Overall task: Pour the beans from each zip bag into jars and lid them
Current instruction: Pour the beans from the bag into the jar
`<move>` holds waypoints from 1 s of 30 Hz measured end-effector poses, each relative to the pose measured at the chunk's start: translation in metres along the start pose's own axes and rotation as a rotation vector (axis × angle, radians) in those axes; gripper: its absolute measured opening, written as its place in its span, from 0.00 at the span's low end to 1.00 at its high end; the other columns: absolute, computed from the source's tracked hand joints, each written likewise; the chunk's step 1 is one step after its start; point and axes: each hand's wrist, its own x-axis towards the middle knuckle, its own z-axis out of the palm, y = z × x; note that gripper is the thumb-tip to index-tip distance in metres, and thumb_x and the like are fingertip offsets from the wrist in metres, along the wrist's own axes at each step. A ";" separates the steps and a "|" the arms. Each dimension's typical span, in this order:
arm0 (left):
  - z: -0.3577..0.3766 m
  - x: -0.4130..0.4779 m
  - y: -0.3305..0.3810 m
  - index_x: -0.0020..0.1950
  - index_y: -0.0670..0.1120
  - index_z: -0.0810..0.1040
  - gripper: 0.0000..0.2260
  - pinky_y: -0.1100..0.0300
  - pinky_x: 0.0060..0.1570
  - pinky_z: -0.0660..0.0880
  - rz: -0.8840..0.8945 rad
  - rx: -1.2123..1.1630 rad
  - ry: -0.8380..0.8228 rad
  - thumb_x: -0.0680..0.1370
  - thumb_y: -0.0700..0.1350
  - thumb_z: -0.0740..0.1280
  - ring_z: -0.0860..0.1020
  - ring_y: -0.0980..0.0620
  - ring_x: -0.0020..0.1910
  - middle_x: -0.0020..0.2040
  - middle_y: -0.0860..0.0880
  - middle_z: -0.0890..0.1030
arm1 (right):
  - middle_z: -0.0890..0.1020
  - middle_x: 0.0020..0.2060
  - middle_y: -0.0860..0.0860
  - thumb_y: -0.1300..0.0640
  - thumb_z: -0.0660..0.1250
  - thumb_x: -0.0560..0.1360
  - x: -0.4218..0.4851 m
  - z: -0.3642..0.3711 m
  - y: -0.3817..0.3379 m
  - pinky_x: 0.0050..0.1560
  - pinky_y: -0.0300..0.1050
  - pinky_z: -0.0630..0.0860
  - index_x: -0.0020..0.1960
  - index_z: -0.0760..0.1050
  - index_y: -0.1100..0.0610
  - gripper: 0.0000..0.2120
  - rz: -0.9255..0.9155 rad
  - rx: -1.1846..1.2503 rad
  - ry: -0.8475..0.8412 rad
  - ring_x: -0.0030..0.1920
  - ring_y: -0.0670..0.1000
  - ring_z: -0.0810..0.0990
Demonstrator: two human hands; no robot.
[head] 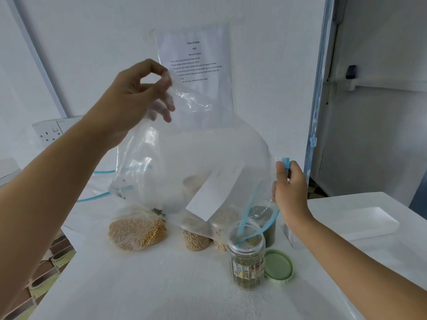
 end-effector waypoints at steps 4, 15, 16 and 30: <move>-0.006 -0.001 -0.006 0.52 0.52 0.74 0.05 0.56 0.41 0.72 0.002 0.131 0.019 0.85 0.52 0.63 0.83 0.44 0.38 0.40 0.45 0.83 | 0.69 0.30 0.52 0.47 0.58 0.85 0.000 -0.001 -0.004 0.34 0.49 0.70 0.38 0.65 0.45 0.16 0.010 -0.004 0.008 0.30 0.56 0.68; 0.002 -0.013 -0.026 0.58 0.52 0.67 0.07 0.58 0.39 0.73 0.142 0.594 0.136 0.87 0.54 0.54 0.75 0.40 0.32 0.33 0.42 0.78 | 0.69 0.30 0.54 0.48 0.58 0.85 0.000 -0.001 0.006 0.34 0.54 0.72 0.42 0.65 0.57 0.17 0.019 -0.007 0.034 0.30 0.57 0.70; 0.006 -0.013 -0.023 0.57 0.52 0.68 0.07 0.61 0.36 0.72 0.146 0.557 0.142 0.87 0.54 0.55 0.75 0.42 0.31 0.34 0.43 0.78 | 0.69 0.30 0.54 0.47 0.58 0.85 0.000 -0.001 0.008 0.34 0.54 0.71 0.42 0.65 0.56 0.17 0.017 -0.011 0.034 0.30 0.57 0.69; 0.006 0.003 -0.025 0.51 0.52 0.73 0.11 0.51 0.41 0.70 0.065 0.224 0.020 0.81 0.59 0.63 0.69 0.47 0.30 0.29 0.52 0.72 | 0.68 0.30 0.56 0.47 0.58 0.85 -0.004 -0.003 0.011 0.33 0.52 0.68 0.44 0.64 0.59 0.18 0.026 -0.024 0.052 0.30 0.58 0.68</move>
